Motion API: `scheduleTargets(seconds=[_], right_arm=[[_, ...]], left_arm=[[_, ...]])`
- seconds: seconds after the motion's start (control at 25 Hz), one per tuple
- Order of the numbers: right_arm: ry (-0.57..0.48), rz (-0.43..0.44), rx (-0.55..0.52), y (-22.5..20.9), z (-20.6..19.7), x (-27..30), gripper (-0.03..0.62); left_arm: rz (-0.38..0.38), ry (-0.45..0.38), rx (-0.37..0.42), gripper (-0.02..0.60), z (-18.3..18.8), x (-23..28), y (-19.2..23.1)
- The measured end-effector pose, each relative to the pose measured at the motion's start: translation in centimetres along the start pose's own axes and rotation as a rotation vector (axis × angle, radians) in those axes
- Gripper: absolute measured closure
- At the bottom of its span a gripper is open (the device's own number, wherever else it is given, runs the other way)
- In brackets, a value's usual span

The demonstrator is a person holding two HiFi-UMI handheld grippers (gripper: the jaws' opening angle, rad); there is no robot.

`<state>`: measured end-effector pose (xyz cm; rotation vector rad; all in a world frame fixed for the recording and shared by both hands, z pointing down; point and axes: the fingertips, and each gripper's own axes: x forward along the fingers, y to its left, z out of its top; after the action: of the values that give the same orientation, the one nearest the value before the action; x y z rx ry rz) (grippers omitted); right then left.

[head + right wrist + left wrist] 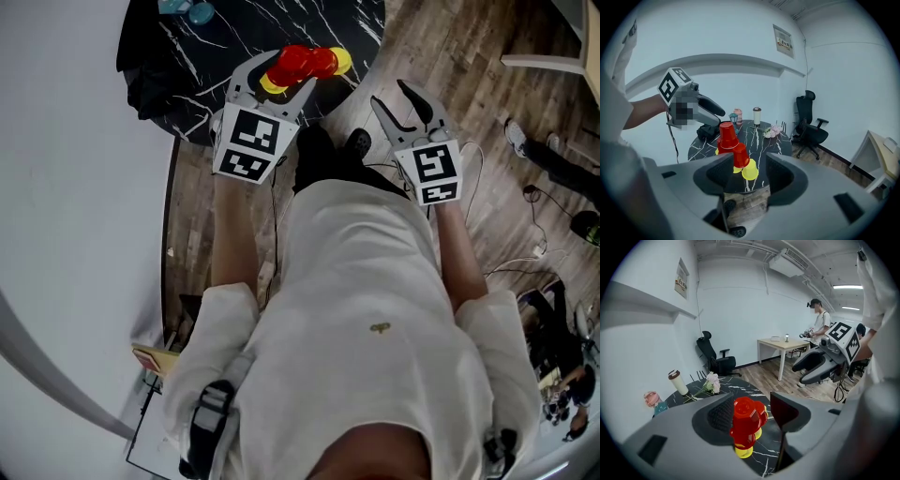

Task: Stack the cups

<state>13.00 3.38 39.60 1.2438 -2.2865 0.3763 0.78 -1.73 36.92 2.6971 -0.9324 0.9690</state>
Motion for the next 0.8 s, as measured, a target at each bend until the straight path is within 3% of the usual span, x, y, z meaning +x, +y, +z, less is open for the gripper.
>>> scheduleTargets(seconds=[0.8], right_arm=[[-0.050,0.081,-0.064,0.9,-0.6,-3.8,0.466]], left_arm=[[-0.008,-0.074,-0.110,0.399,0.3,-0.2,-8.4]])
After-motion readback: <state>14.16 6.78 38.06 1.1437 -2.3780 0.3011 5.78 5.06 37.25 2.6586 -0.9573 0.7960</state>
